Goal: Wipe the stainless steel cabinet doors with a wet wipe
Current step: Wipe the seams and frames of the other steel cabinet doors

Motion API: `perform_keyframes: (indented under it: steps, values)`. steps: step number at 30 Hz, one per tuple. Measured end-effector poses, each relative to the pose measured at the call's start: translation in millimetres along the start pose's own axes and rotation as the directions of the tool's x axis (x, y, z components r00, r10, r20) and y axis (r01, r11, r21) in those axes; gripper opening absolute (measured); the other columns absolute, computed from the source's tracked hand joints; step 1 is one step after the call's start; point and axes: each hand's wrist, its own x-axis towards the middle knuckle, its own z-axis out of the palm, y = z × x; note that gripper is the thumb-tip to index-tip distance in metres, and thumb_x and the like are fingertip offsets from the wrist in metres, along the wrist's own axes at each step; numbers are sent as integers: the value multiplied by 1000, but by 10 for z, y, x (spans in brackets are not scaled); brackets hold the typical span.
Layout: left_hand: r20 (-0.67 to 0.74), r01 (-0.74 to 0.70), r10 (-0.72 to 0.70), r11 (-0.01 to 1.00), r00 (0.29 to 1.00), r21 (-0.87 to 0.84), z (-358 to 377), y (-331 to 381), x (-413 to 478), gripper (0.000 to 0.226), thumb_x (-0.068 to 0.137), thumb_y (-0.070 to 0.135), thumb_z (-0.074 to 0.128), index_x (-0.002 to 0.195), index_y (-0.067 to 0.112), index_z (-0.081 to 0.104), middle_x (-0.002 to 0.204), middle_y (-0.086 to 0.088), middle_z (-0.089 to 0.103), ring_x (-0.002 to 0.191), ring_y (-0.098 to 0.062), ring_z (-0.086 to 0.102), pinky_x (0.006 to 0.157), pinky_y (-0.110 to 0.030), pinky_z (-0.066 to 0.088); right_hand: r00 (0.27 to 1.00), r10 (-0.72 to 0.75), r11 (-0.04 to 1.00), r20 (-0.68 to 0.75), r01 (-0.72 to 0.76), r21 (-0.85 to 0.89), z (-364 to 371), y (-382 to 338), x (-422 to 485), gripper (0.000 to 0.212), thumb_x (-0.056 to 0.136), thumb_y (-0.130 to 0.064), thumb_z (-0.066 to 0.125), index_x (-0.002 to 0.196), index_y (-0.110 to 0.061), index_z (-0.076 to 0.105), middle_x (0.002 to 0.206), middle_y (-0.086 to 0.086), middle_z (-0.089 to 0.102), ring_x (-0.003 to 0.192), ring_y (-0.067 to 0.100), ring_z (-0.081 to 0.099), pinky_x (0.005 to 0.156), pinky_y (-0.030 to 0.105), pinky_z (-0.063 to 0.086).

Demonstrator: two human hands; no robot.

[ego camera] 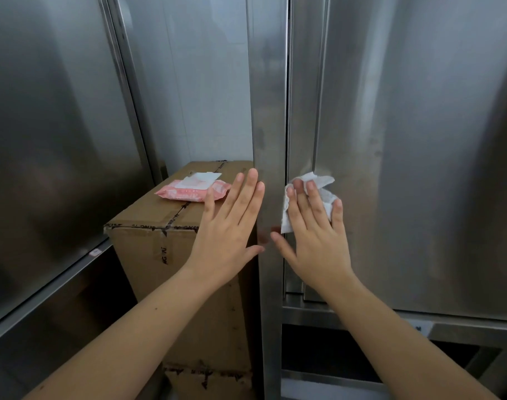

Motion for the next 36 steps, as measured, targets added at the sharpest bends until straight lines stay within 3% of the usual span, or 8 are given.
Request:
perform_keyframes:
  steps: [5, 10, 15, 19, 23, 26, 32, 36]
  values:
    - [14, -1, 2, 1000, 1000, -19, 6, 29, -39, 115, 64, 56, 76, 149, 10, 14, 158, -7, 4, 145, -26, 6, 114, -49, 0, 999, 22, 1000, 31, -22, -10, 90, -68, -91, 77, 95, -59, 11, 150, -9, -6, 158, 10, -5, 146, 24, -2, 116, 44, -7]
    - [41, -21, 20, 1000, 999, 6, 46, 31, -109, 123, 60, 56, 79, 150, 10, 8, 157, -6, -16, 145, -26, 2, 113, -52, 0, 994, 26, 1000, 110, -26, -2, 364, -200, -629, 77, 94, -56, 17, 150, -7, -2, 158, 10, -6, 146, 23, -3, 115, 46, 0]
    - [70, -39, 38, 999, 997, 19, 74, 76, -209, 124, 56, 59, 78, 148, 8, 14, 159, -11, 1, 144, -29, 10, 115, -54, 2, 985, 80, 997, 151, -82, 11, 420, -264, -769, 74, 96, -57, 10, 150, -8, -4, 158, 8, -12, 146, 21, -5, 114, 47, 1]
    - [60, -44, 43, 999, 997, 10, 80, 104, -237, 106, 67, 64, 56, 146, 5, 19, 155, -11, 14, 142, -29, 19, 106, -58, 13, 990, 90, 995, 108, -93, 20, 353, -253, -668, 77, 95, -61, 13, 151, -10, -3, 157, 8, -14, 146, 22, -6, 115, 46, -5]
    - [73, -27, 28, 999, 997, -25, 144, 105, -249, 95, 77, 66, 34, 149, 8, 13, 159, -10, -5, 144, -28, 11, 110, -55, 10, 992, 90, 995, 84, -93, 33, 390, -242, -659, 79, 94, -62, 15, 151, -11, -4, 158, 9, -12, 146, 24, -6, 115, 46, -6]
    - [67, -21, 23, 999, 997, -40, 175, 113, -263, 94, 79, 66, 31, 149, 8, 10, 157, -7, -13, 145, -27, 8, 110, -55, 8, 991, 85, 995, 104, -89, 36, 472, -251, -757, 75, 96, -59, 10, 150, -11, -6, 157, 9, -14, 145, 24, -8, 115, 46, -7]
    - [44, -28, 29, 999, 999, -22, 177, 167, -282, 94, 81, 65, 41, 148, 4, 15, 156, -9, 9, 143, -28, 12, 109, -56, 9, 982, 79, 995, 169, -88, 48, 542, -296, -998, 74, 96, -59, 7, 150, -11, -6, 158, 8, -13, 146, 23, -7, 115, 45, -8]
    - [46, -21, 22, 999, 999, -28, 227, 206, -335, 87, 85, 62, 31, 149, 6, 10, 158, -12, -2, 145, -25, 4, 113, -51, 0, 983, 128, 988, 133, -139, 73, 467, -314, -830, 76, 95, -61, 7, 150, -11, -7, 157, 5, -15, 146, 19, -8, 115, 46, -4]
